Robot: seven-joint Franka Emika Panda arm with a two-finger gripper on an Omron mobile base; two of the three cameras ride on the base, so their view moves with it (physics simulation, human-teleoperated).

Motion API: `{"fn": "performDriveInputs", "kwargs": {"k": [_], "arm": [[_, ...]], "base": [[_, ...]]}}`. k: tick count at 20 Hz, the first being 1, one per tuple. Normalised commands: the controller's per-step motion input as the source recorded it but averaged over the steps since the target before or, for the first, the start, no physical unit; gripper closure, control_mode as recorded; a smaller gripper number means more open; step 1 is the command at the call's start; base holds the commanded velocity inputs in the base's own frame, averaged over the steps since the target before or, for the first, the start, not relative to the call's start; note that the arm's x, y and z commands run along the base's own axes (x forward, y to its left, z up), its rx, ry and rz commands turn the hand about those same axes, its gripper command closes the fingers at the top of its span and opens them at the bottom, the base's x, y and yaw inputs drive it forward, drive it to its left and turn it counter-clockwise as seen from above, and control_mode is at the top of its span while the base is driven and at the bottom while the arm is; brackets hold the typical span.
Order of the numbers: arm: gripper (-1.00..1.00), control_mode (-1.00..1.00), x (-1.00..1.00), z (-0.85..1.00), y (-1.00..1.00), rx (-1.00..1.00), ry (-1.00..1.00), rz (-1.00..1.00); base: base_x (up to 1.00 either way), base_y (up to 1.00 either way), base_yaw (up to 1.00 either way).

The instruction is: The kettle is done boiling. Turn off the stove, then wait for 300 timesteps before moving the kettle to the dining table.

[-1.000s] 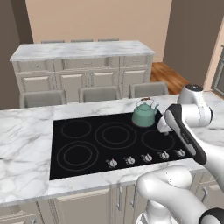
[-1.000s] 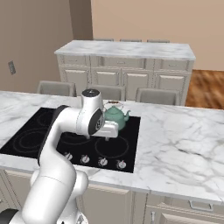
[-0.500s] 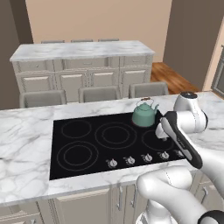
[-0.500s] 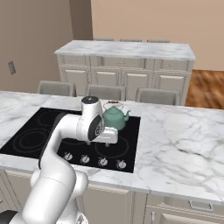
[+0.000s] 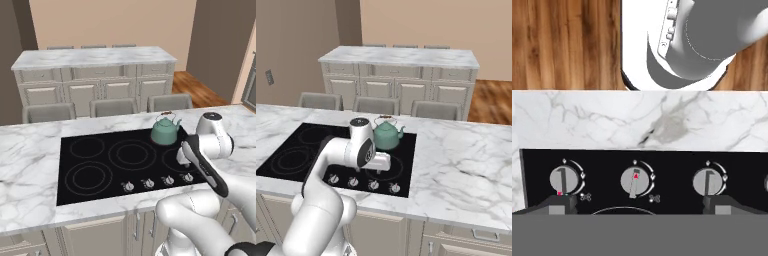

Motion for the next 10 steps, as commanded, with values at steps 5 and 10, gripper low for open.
{"fn": "performDriveInputs", "kwargs": {"k": [5, 10], "arm": [[-1.00, -1.00, 0.00, -0.30, 0.00, -0.03, 0.00, 0.00], [-1.00, -1.00, 0.05, -0.23, -0.01, -0.01, 0.00, 0.00]], "base": [[0.00, 0.00, 0.00], [0.00, 0.00, 0.00]]}}
